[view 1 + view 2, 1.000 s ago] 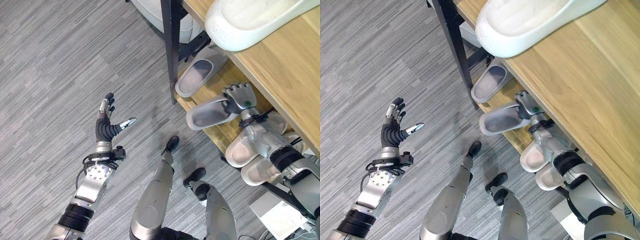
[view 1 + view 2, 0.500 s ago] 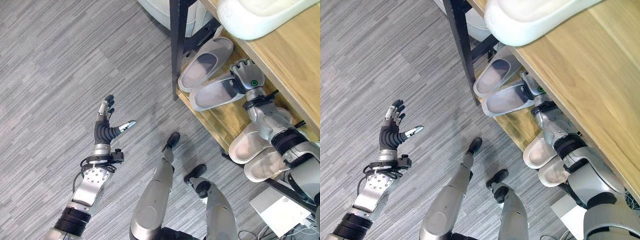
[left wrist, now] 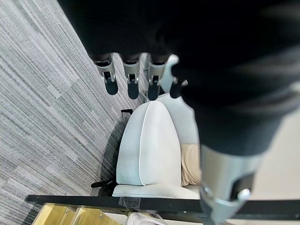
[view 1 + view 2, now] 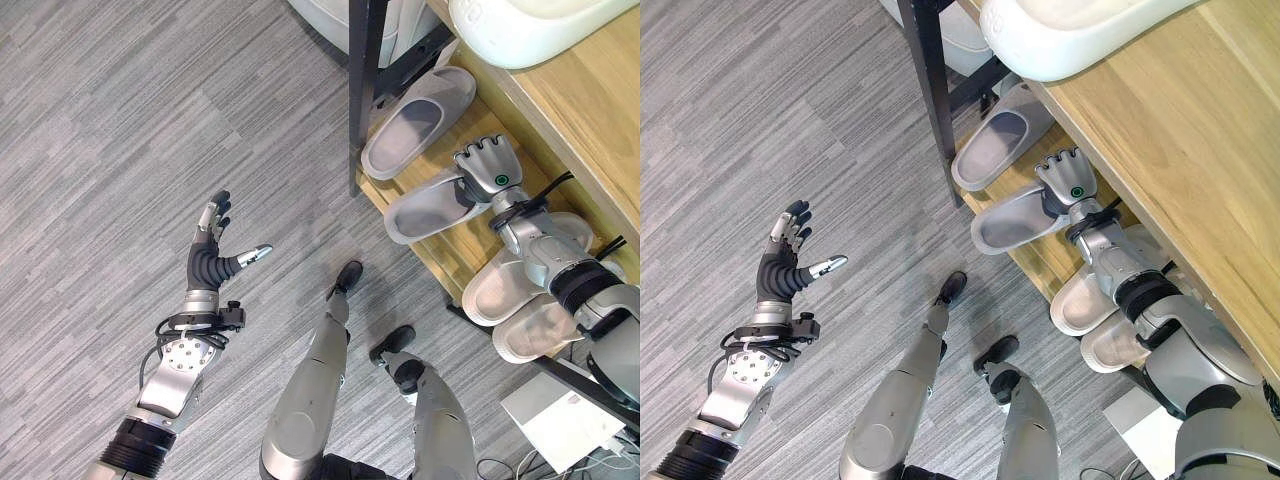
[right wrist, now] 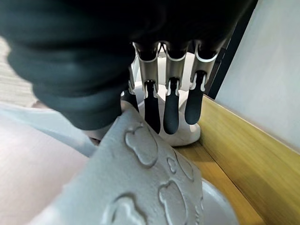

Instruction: Arrange the slippers neatly on the shoe rack.

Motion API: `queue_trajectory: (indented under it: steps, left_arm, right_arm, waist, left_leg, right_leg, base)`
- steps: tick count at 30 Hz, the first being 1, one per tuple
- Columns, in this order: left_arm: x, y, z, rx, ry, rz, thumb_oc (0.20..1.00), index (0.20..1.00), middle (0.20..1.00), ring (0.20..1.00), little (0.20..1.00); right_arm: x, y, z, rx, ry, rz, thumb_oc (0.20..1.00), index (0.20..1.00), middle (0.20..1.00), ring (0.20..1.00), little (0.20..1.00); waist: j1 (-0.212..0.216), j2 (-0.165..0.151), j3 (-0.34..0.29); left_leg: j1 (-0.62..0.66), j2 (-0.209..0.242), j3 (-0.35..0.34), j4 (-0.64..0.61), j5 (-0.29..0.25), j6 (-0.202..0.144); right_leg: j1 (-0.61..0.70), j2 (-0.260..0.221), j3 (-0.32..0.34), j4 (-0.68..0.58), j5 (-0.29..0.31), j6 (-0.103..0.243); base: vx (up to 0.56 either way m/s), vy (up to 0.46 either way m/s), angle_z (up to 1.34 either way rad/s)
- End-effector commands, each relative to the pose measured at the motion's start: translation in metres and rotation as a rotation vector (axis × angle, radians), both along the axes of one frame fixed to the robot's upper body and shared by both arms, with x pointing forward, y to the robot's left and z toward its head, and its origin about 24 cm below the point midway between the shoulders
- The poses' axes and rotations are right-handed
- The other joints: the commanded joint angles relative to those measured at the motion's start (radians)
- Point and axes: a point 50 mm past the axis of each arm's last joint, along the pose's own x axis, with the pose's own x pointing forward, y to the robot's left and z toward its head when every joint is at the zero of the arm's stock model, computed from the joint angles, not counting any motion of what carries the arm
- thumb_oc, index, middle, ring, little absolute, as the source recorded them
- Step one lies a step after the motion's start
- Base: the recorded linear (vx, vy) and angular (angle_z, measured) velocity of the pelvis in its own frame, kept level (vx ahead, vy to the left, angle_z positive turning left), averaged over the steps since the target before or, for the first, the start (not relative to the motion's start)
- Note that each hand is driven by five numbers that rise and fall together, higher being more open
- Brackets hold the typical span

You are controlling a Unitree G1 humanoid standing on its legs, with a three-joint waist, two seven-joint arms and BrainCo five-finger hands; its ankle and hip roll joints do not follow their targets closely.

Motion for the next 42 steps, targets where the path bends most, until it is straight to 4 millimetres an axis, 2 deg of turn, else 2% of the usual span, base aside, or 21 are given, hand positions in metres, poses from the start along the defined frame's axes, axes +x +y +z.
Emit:
queue_trajectory:
  steps: [1, 4, 11, 14, 19, 20, 21, 22, 23, 24, 26, 29, 36, 42]
  left_arm:
    - [-0.007, 0.000, 0.015, 0.013, -0.101, -0.017, 1.000, 1.000, 1.000, 1.000, 1.000]
    - [-0.006, -0.001, 0.017, 0.008, -0.113, -0.001, 1.000, 1.000, 1.000, 1.000, 1.000]
    - [-0.003, -0.007, 0.021, 0.005, -0.148, 0.017, 1.000, 1.000, 1.000, 1.000, 1.000]
    - [-0.001, -0.012, 0.023, -0.005, -0.164, 0.020, 1.000, 1.000, 1.000, 1.000, 1.000]
    - [-0.001, -0.016, 0.021, -0.003, -0.158, 0.033, 1.000, 1.000, 1.000, 1.000, 1.000]
    - [0.000, -0.017, 0.021, -0.005, -0.157, 0.038, 1.000, 1.000, 1.000, 1.000, 1.000]
    - [0.000, -0.017, 0.020, -0.009, -0.153, 0.048, 1.000, 1.000, 1.000, 1.000, 1.000]
    - [-0.001, -0.017, 0.019, -0.006, -0.152, 0.048, 1.000, 1.000, 1.000, 1.000, 1.000]
    - [0.001, -0.017, 0.017, -0.007, -0.140, 0.065, 1.000, 1.000, 1.000, 1.000, 1.000]
    - [0.001, -0.016, 0.017, -0.005, -0.139, 0.065, 1.000, 1.000, 1.000, 1.000, 1.000]
    - [0.002, -0.014, 0.013, -0.013, -0.119, 0.085, 1.000, 1.000, 1.000, 1.000, 1.000]
    - [0.002, -0.012, 0.007, -0.042, -0.093, 0.101, 1.000, 1.000, 1.000, 1.000, 1.000]
    - [0.002, -0.014, 0.001, -0.053, -0.061, 0.095, 1.000, 1.000, 1.000, 1.000, 1.000]
    - [0.000, -0.012, -0.004, -0.051, -0.032, 0.092, 1.000, 1.000, 1.000, 1.000, 1.000]
  right_arm:
    - [-0.007, -0.051, 0.086, -0.156, -0.246, -0.182, 1.000, 1.000, 1.000, 1.000, 1.000]
    - [-0.006, -0.042, 0.083, -0.066, -0.293, -0.167, 1.000, 1.000, 1.000, 1.000, 1.000]
    - [-0.011, -0.016, 0.068, 0.262, -0.436, -0.066, 1.000, 1.000, 1.000, 1.000, 1.000]
    - [-0.017, -0.002, 0.057, 0.520, -0.502, 0.005, 1.000, 1.000, 1.000, 1.000, 1.000]
    - [-0.030, 0.018, 0.026, 0.873, -0.511, 0.106, 1.000, 1.000, 1.000, 1.000, 1.000]
    - [-0.031, 0.021, 0.014, 0.956, -0.484, 0.110, 1.000, 1.000, 1.000, 1.000, 1.000]
    - [-0.036, 0.030, 0.001, 1.130, -0.463, 0.143, 1.000, 1.000, 1.000, 1.000, 1.000]
    - [-0.036, 0.030, 0.000, 1.135, -0.462, 0.143, 1.000, 1.000, 1.000, 1.000, 1.000]
    - [-0.039, 0.036, -0.014, 1.325, -0.427, 0.160, 1.000, 1.000, 1.000, 1.000, 1.000]
    - [-0.039, 0.036, -0.015, 1.329, -0.426, 0.159, 1.000, 1.000, 1.000, 1.000, 1.000]
    - [-0.039, 0.046, -0.032, 1.557, -0.348, 0.168, 1.000, 1.000, 1.000, 1.000, 1.000]
    - [-0.035, 0.054, -0.044, 1.748, -0.282, 0.167, 1.000, 1.000, 1.000, 1.000, 1.000]
    - [-0.032, 0.058, -0.057, 1.924, -0.237, 0.141, 1.000, 1.000, 1.000, 1.000, 1.000]
    - [-0.026, 0.058, -0.070, 2.121, -0.240, 0.052, 1.000, 1.000, 1.000, 1.000, 1.000]
  waist:
    - [0.044, -0.051, -0.038]
    - [0.034, -0.046, -0.036]
    - [0.011, -0.029, -0.039]
    - [-0.007, -0.013, -0.038]
    - [-0.025, -0.004, -0.039]
    - [-0.033, 0.000, -0.039]
    - [-0.042, 0.004, -0.039]
    - [-0.040, 0.002, -0.040]
    - [-0.050, 0.008, -0.040]
    - [-0.048, 0.006, -0.041]
    - [-0.055, 0.020, -0.040]
    - [-0.056, 0.031, -0.038]
    - [-0.052, 0.035, -0.035]
    - [-0.046, 0.035, -0.033]
  left_leg:
    - [0.063, 0.065, 0.024, 0.057, -0.162, -0.041]
    - [0.065, 0.065, 0.025, 0.056, -0.162, -0.039]
    - [0.069, 0.060, 0.035, 0.056, -0.167, -0.029]
    - [0.073, 0.059, 0.036, 0.056, -0.170, -0.021]
    - [0.089, 0.051, 0.045, 0.055, -0.177, -0.010]
    - [0.093, 0.051, 0.050, 0.053, -0.179, -0.009]
    - [0.099, 0.050, 0.056, 0.053, -0.181, -0.005]
    - [0.099, 0.050, 0.056, 0.053, -0.181, -0.004]
    - [0.104, 0.048, 0.063, 0.053, -0.183, -0.001]
    - [0.105, 0.048, 0.064, 0.053, -0.183, 0.000]
    - [0.112, 0.044, 0.072, 0.053, -0.184, 0.003]
    - [0.116, 0.043, 0.081, 0.058, -0.187, 0.005]
    - [0.118, 0.037, 0.084, 0.063, -0.191, 0.007]
    - [0.119, 0.035, 0.084, 0.061, -0.191, 0.007]
  right_leg:
    - [0.146, 0.002, 0.030, -0.110, -0.048, 0.062]
    - [0.143, 0.004, 0.036, -0.112, -0.044, 0.063]
    - [0.140, 0.004, 0.051, -0.119, -0.036, 0.067]
    - [0.140, 0.003, 0.061, -0.119, -0.033, 0.069]
    - [0.147, 0.002, 0.078, -0.126, -0.028, 0.070]
    - [0.148, 0.002, 0.083, -0.129, -0.025, 0.071]
    - [0.150, 0.001, 0.091, -0.131, -0.021, 0.071]
    - [0.151, 0.001, 0.092, -0.131, -0.021, 0.071]
    - [0.151, -0.002, 0.098, -0.131, -0.018, 0.071]
    - [0.151, -0.002, 0.098, -0.131, -0.018, 0.071]
    - [0.153, -0.006, 0.107, -0.131, -0.015, 0.069]
    - [0.153, -0.010, 0.117, -0.131, -0.010, 0.067]
    - [0.153, -0.011, 0.120, -0.127, -0.010, 0.066]
    - [0.154, -0.011, 0.120, -0.126, -0.009, 0.068]
  base:
    - [0.00, 0.000, 0.00]
    - [0.00, 0.000, 0.00]
    - [0.00, 0.000, 0.00]
    - [-0.01, 0.030, -0.08]
    - [-0.01, 0.032, -0.08]
    - [-0.03, 0.047, -0.09]
    - [-0.02, 0.036, -0.07]
    - [-0.04, 0.053, -0.10]
    - [-0.02, 0.030, -0.17]
    - [-0.03, 0.046, -0.18]
    - [-0.03, 0.050, -0.15]
    - [-0.03, 0.045, -0.15]
    - [0.00, 0.005, -0.01]
    - [0.00, 0.000, 0.00]
